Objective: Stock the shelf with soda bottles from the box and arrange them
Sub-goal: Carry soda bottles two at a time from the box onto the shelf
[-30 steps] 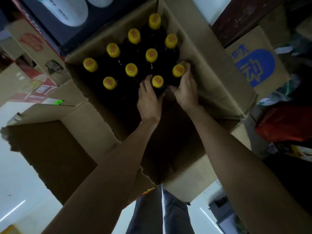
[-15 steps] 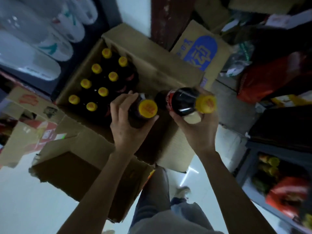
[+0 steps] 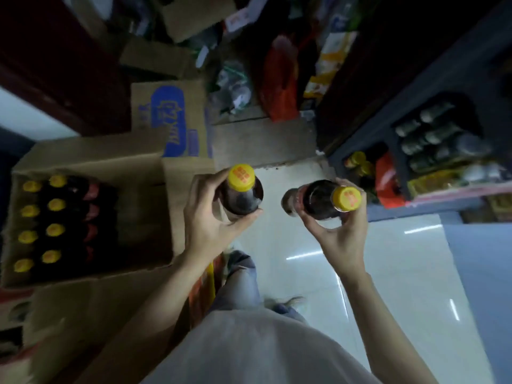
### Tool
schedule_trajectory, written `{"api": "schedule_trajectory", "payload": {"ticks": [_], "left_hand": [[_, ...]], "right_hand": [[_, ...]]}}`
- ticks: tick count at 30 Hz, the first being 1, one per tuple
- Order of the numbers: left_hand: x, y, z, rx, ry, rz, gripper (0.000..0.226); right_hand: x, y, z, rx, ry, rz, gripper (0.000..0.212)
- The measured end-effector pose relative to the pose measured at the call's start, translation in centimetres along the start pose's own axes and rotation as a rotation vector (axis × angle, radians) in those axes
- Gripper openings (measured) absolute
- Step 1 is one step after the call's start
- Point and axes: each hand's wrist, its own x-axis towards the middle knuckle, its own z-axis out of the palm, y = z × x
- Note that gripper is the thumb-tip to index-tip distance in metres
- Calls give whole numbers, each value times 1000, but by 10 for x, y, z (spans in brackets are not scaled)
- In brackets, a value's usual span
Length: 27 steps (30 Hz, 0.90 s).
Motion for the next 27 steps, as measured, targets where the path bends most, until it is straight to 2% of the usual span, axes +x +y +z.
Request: {"api": "schedule_trajectory", "payload": {"ticks": [4, 7, 14, 20, 24, 27], "left_hand": [[-31, 60, 64, -121, -146, 34, 66], [-62, 107, 111, -235, -223, 4, 71], [-127, 209, 219, -345, -374, 53, 59], [-127, 288, 310, -427, -477, 196, 57], [-118, 349, 370, -389, -449, 397, 62], [-103, 397, 411, -398, -406, 460, 65]], "right_hand": [[-51, 31, -97, -8, 156, 130, 61], [-89, 51, -169, 15, 228, 198, 71], [-141, 81, -318, 10, 357, 211, 72], [-117, 112, -422, -8, 432, 141, 73], [-75, 129, -494, -24, 417, 73, 78], [-36, 134, -551, 1, 404, 18, 77]]}}
